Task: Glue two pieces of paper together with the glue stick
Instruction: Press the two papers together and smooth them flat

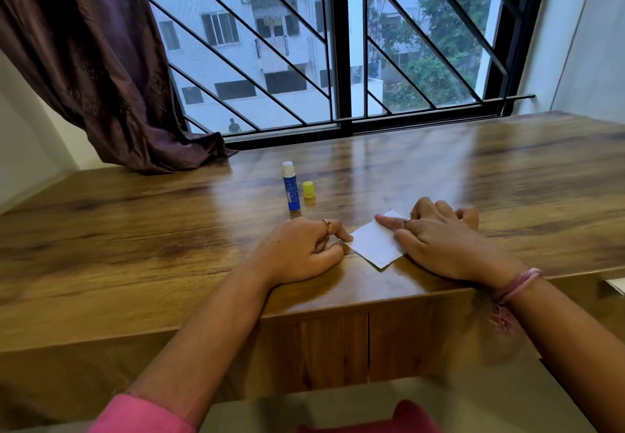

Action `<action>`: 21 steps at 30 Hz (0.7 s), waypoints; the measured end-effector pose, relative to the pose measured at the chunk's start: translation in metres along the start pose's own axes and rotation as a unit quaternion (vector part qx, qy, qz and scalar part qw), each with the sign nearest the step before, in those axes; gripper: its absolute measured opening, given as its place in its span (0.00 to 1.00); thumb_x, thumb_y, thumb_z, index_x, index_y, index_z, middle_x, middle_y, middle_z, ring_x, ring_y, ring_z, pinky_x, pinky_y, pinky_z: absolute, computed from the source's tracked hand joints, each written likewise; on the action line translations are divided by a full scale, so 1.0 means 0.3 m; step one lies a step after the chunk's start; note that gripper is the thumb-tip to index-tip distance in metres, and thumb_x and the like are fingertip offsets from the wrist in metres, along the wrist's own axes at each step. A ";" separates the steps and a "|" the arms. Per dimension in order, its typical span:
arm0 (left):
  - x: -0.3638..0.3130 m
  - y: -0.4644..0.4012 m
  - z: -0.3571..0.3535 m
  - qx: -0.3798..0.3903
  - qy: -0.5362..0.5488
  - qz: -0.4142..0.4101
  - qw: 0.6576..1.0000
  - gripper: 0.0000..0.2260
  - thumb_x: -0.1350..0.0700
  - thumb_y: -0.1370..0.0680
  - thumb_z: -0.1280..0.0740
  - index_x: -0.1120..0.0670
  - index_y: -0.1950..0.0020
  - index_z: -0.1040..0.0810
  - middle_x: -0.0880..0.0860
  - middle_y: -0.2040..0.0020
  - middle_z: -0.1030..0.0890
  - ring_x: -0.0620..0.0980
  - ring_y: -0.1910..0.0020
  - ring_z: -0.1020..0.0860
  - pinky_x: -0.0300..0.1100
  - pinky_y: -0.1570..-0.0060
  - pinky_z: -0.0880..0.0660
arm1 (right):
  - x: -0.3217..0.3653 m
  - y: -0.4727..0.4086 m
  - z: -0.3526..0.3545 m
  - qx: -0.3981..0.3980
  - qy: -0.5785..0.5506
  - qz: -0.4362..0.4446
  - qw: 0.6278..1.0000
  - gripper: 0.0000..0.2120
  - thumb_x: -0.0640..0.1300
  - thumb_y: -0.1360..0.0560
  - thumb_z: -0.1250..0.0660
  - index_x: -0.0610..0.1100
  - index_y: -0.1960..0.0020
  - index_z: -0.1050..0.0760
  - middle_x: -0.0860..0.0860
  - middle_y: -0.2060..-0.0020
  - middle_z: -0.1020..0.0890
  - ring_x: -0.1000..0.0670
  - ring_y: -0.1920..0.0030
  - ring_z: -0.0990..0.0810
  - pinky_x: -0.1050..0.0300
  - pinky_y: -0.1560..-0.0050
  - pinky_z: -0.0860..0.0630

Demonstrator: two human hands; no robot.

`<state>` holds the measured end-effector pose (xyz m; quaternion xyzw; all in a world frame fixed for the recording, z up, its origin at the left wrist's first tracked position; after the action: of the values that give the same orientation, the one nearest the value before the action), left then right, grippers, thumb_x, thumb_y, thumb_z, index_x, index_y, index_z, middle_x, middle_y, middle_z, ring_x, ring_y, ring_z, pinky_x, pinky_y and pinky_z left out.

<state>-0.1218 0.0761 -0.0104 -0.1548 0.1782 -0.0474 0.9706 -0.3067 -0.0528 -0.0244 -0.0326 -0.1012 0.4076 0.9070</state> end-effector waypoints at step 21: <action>0.002 -0.005 -0.003 0.000 0.012 0.005 1.000 0.09 0.56 0.22 0.38 0.49 0.46 0.20 0.49 0.75 0.30 0.44 0.74 0.31 0.45 0.63 0.28 | -0.070 0.050 0.041 -0.143 -0.210 0.080 0.964 0.18 0.37 0.21 0.44 0.53 0.39 0.24 0.55 0.47 0.25 0.52 0.45 0.24 0.56 0.45 0.33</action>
<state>-0.1217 0.0743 -0.0109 -0.1534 0.1901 -0.0448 0.9687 -0.3337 -0.0588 -0.0176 -0.0833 -0.3435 0.4580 0.8157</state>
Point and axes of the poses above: each hand's wrist, its own y-axis away from the middle knuckle, its own z-axis out of the back of the hand, x = y × z, the point moved 1 cm from there along -y, towards the middle knuckle
